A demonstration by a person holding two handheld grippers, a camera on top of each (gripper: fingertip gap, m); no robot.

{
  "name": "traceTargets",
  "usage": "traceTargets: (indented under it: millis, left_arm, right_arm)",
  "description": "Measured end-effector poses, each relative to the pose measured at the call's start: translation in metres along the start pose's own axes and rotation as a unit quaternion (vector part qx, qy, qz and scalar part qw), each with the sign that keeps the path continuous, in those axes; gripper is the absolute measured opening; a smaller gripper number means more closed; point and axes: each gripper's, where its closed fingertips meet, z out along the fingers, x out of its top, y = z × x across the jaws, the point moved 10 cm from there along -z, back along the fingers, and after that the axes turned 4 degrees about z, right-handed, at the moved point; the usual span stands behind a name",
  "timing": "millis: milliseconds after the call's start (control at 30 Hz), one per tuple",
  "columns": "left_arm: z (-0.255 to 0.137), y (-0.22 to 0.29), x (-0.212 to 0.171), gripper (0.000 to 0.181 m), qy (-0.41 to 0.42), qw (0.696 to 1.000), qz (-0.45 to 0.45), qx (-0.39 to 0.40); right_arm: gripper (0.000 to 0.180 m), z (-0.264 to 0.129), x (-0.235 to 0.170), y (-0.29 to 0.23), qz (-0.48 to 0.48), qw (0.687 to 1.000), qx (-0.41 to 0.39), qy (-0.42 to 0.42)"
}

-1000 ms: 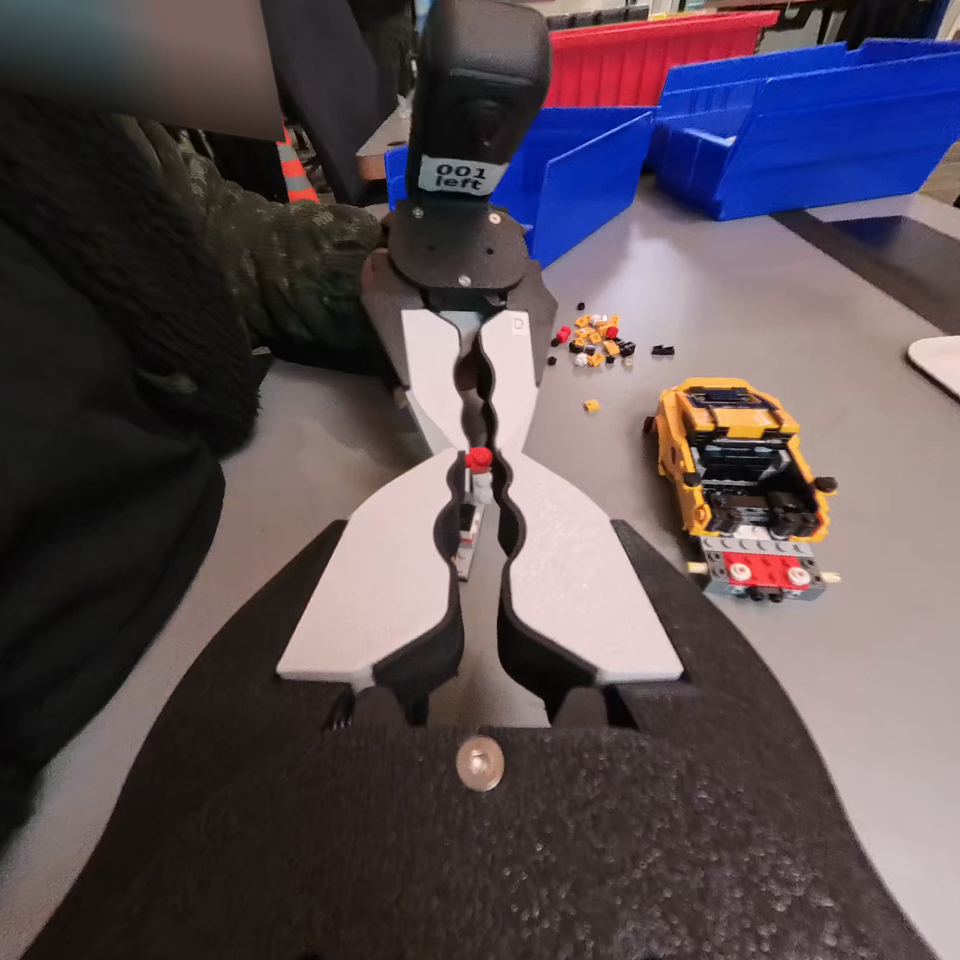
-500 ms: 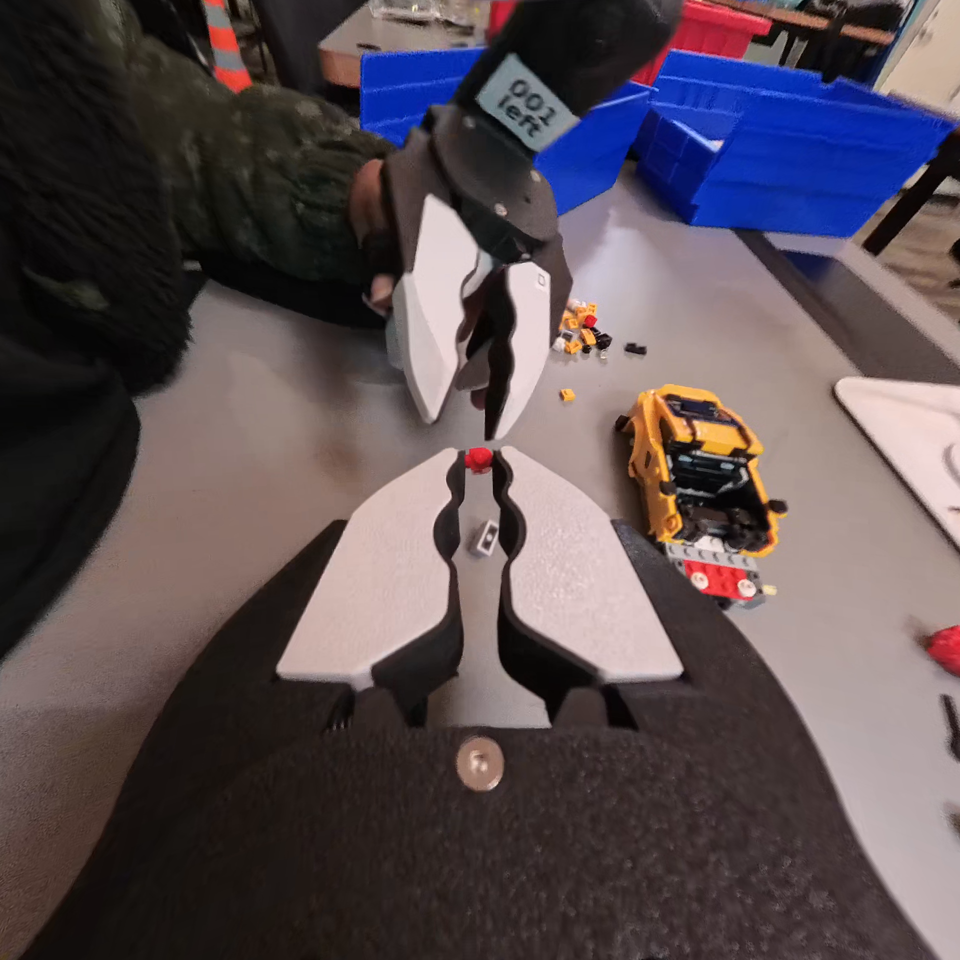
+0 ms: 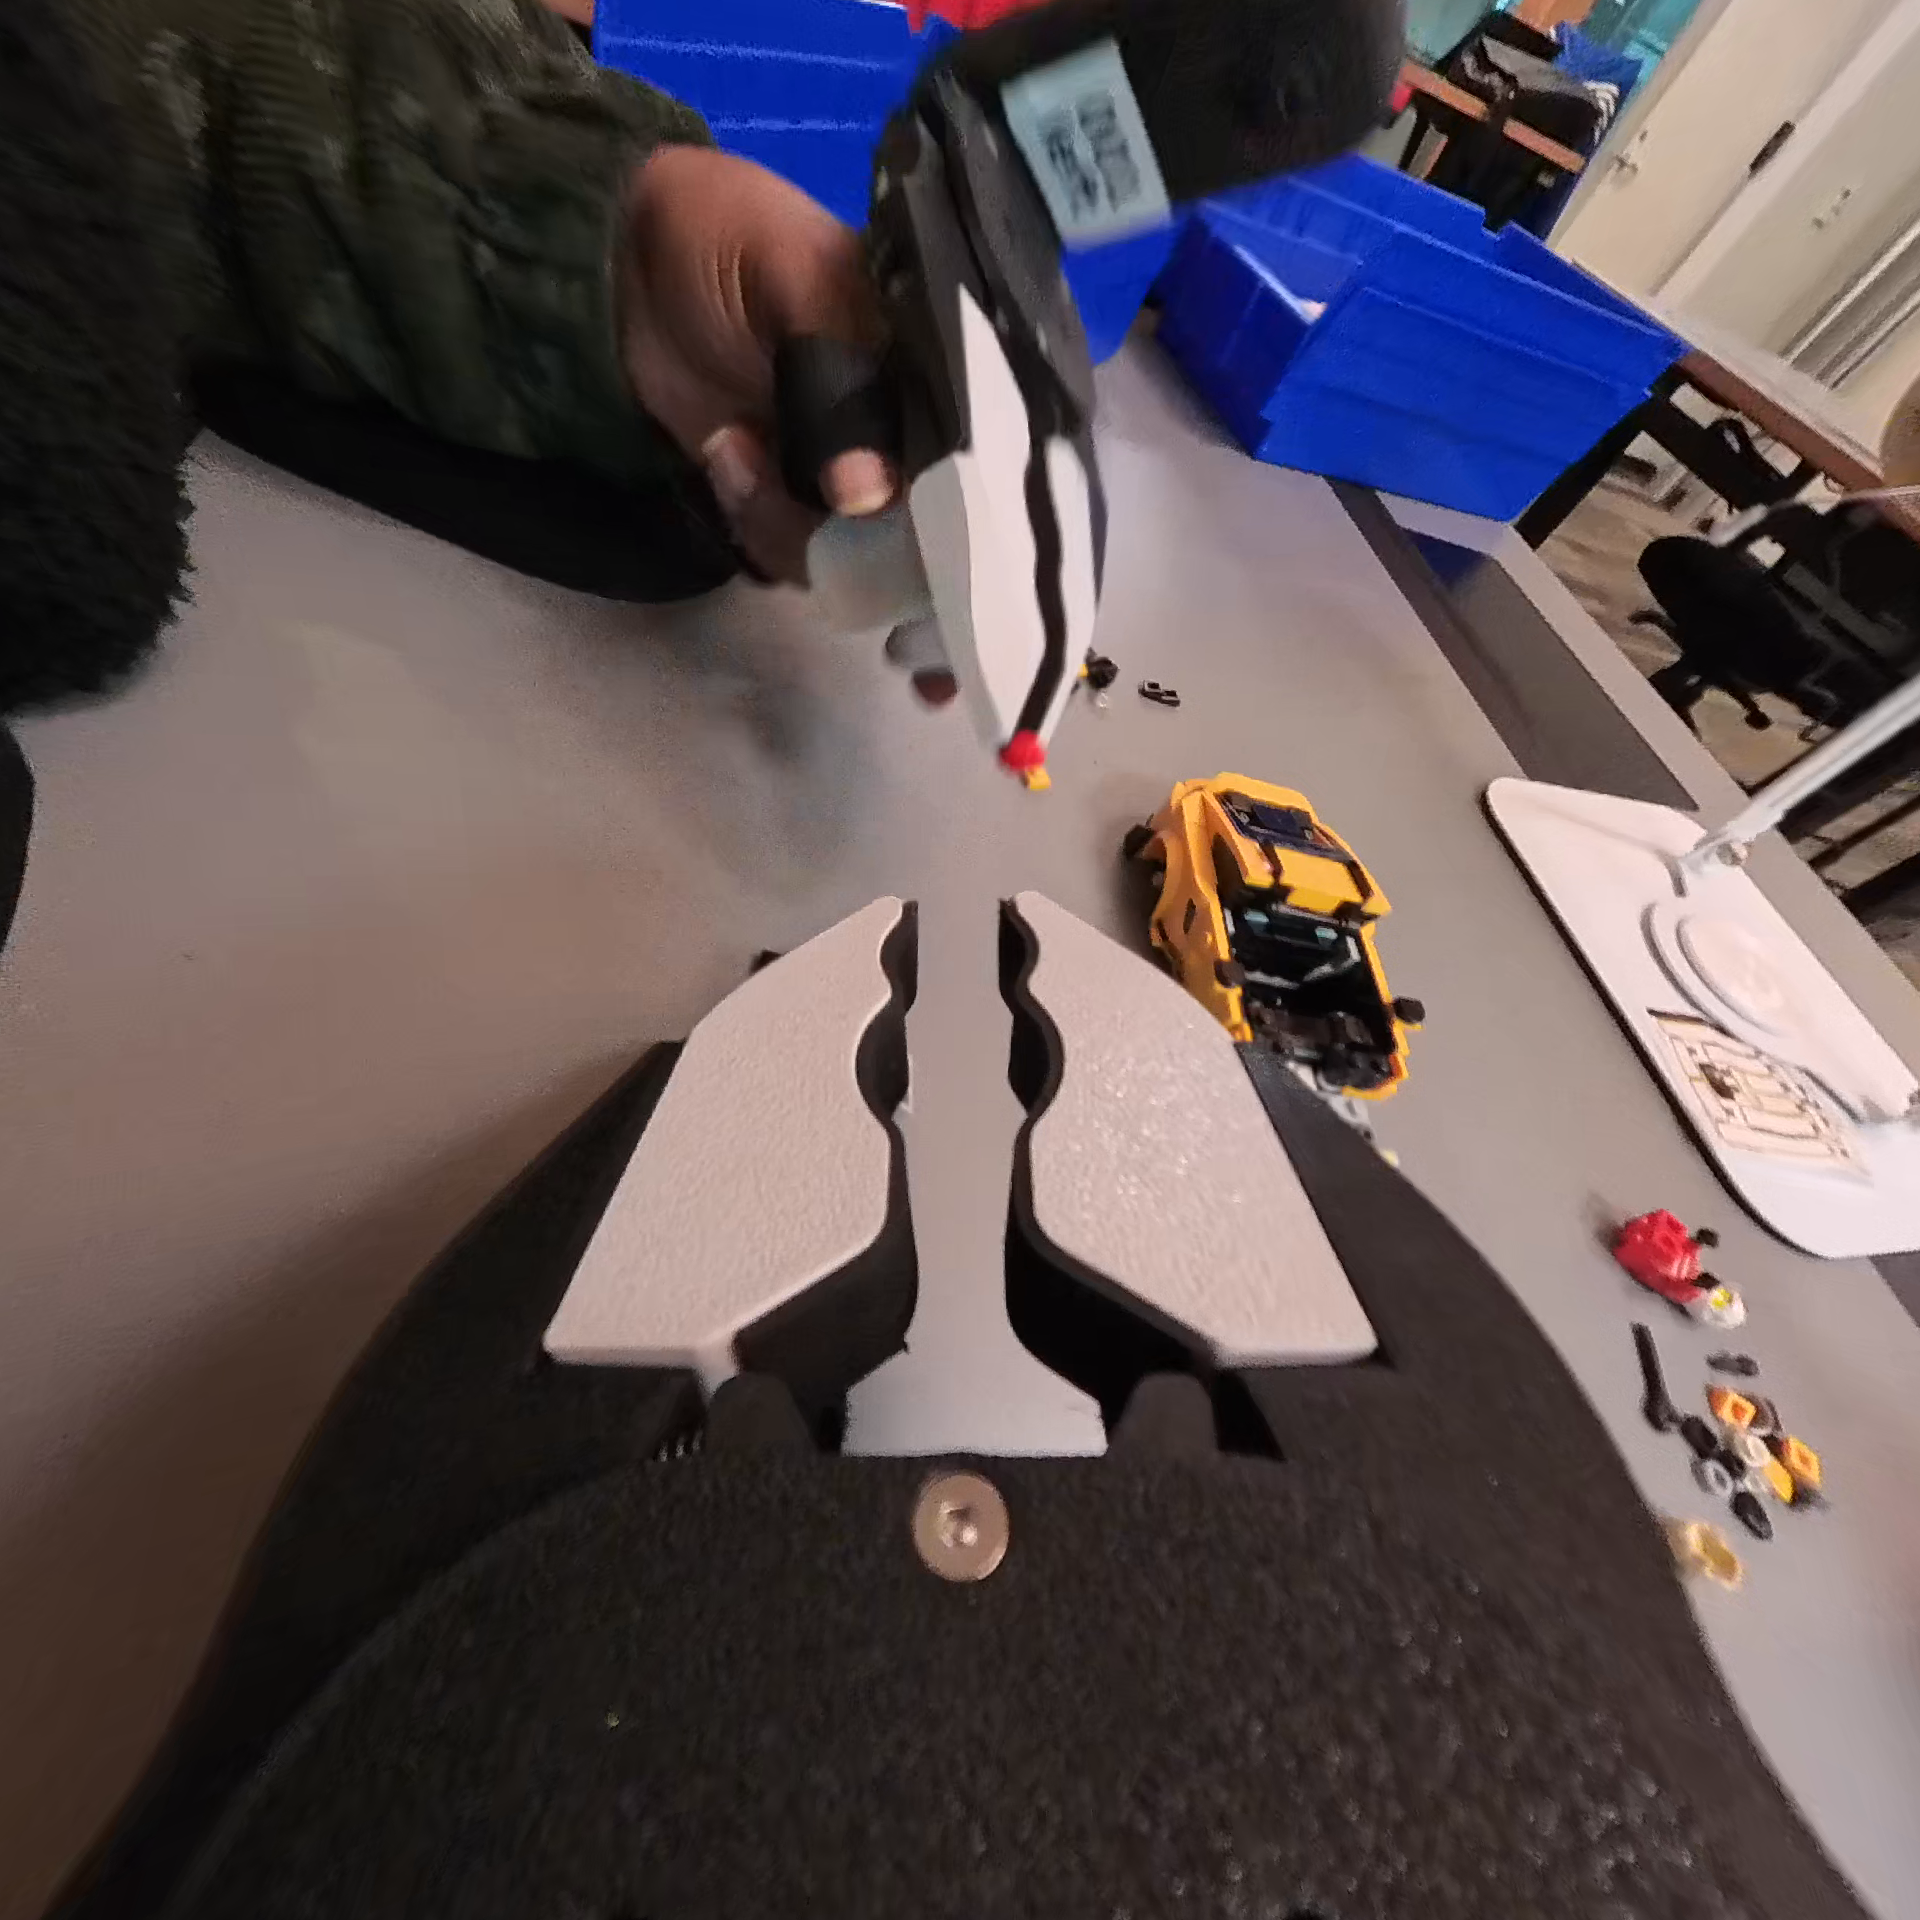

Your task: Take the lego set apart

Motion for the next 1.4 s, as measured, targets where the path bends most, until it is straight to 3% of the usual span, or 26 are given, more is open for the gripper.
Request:
traceTargets:
  millis: [67,167,333,567,800,967,1200,1400]
  left_arm:
    - [-0.032,-0.007,0.002,0.006,-0.031,0.988,0.073,0.131]
    - [-0.08,-0.021,-0.006,0.006,-0.091,0.941,0.107,0.307]
    - [-0.117,-0.038,-0.025,0.006,-0.118,0.914,0.053,0.385]
    - [-0.115,-0.042,-0.028,0.016,-0.129,0.91,0.059,0.39]
    - [-0.135,-0.025,-0.009,0.019,0.018,0.923,0.088,0.373]
    - [-0.129,-0.011,-0.001,0.021,0.055,0.921,0.152,0.354]
    - [-0.1,0.005,0.002,0.024,0.051,0.933,0.224,0.276]
    - [-0.046,0.016,-0.008,0.024,-0.024,0.944,0.276,0.178]
  right_arm:
    - [0.016,-0.001,-0.004,0.004,0.016,1.0,0.003,-0.01]
    - [0.019,0.003,-0.009,0.004,0.032,0.999,0.023,-0.035]
    - [0.02,0.011,-0.014,0.0,0.038,0.996,0.054,-0.062]
    - [0.021,0.012,-0.016,-0.001,0.05,0.994,0.072,-0.07]
    - [0.023,0.016,-0.017,-0.003,0.057,0.991,0.08,-0.089]
    - [0.025,0.022,-0.018,-0.006,0.054,0.987,0.087,-0.123]
    - [0.021,0.029,-0.018,-0.011,0.05,0.983,0.098,-0.147]
    - [0.019,0.033,-0.017,-0.013,0.057,0.981,0.101,-0.154]
